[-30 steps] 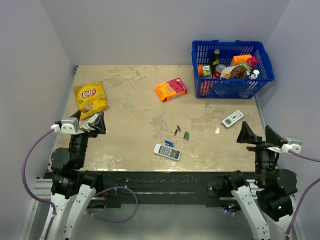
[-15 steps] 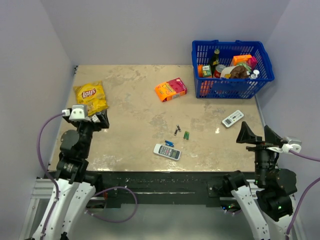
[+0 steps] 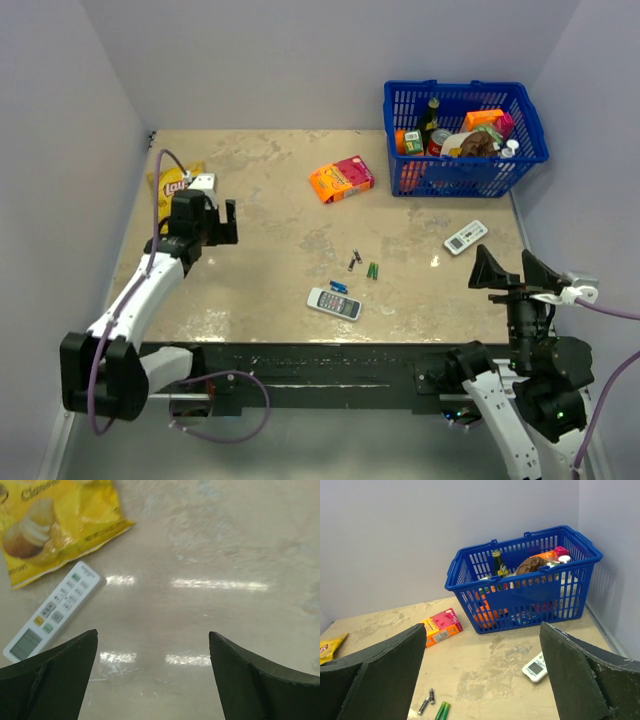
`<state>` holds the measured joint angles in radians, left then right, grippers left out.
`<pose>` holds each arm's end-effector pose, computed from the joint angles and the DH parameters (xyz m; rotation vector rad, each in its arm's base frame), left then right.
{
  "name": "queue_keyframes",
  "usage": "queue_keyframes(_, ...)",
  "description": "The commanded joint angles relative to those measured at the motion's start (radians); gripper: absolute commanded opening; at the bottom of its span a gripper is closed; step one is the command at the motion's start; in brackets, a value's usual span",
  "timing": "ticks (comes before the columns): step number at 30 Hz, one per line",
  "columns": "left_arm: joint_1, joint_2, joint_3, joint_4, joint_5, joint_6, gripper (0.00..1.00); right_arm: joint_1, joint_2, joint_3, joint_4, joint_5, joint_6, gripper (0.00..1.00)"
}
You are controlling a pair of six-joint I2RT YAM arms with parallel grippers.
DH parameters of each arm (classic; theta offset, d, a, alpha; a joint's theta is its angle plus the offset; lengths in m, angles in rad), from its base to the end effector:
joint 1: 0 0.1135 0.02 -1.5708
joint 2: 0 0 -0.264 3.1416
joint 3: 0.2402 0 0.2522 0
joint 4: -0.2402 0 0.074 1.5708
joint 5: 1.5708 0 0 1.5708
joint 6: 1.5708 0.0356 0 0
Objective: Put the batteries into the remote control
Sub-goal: Pick up the remote control from the center of the board.
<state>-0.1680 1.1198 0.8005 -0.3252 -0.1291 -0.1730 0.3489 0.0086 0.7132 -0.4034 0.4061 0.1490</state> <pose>0.2411 -0.0362 0.2655 -0.0768 2.2081 -0.0464 0.0101 -0.0113 0.3518 0.2228 1.2773 0.1686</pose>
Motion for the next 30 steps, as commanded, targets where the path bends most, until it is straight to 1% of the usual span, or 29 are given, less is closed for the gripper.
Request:
queue_keyframes(1,0.159,0.116,0.045,-0.043,0.08,-0.022,0.96,0.021,-0.03,0.019,0.005,-0.02,0.008,0.98)
queue_keyframes(2,0.168,0.138,0.06,-0.038,0.077,-0.023,0.96,0.025,-0.032,0.019,0.005,-0.021,0.009,0.98)
queue_keyframes(3,0.214,0.179,0.072,-0.038,0.075,-0.028,0.96,0.027,-0.03,0.019,0.003,-0.021,0.008,0.98)
queue_keyframes(8,0.309,0.297,0.152,0.001,0.072,-0.046,0.96,0.041,-0.03,0.02,0.002,-0.02,0.008,0.98)
queue_keyframes(9,0.343,0.343,0.163,0.005,0.088,-0.045,0.96,0.041,-0.032,0.02,0.0,-0.021,0.008,0.98)
queue_keyframes(10,0.361,0.368,0.175,0.009,0.109,-0.043,0.92,0.045,-0.032,0.02,-0.002,-0.02,0.007,0.98)
queue_keyframes(11,0.383,0.394,0.195,0.011,0.161,-0.043,0.91,0.048,-0.03,0.023,-0.003,-0.02,0.007,0.98)
queue_keyframes(12,0.41,0.435,0.203,0.014,0.172,-0.04,0.9,0.051,-0.03,0.023,-0.008,-0.018,0.007,0.98)
queue_keyframes(15,0.441,0.497,0.227,0.014,0.166,-0.014,0.9,0.056,-0.032,0.023,-0.009,-0.013,0.011,0.98)
queue_keyframes(20,0.47,0.538,0.226,0.055,0.183,0.013,0.92,0.062,-0.03,0.022,-0.008,-0.015,0.009,0.98)
queue_keyframes(24,0.479,0.586,0.229,0.049,0.246,0.026,0.93,0.062,-0.03,0.025,-0.017,-0.007,0.011,0.98)
queue_keyframes(30,0.475,0.543,0.18,0.057,0.312,0.026,0.93,0.062,-0.03,0.025,-0.017,-0.004,0.012,0.98)
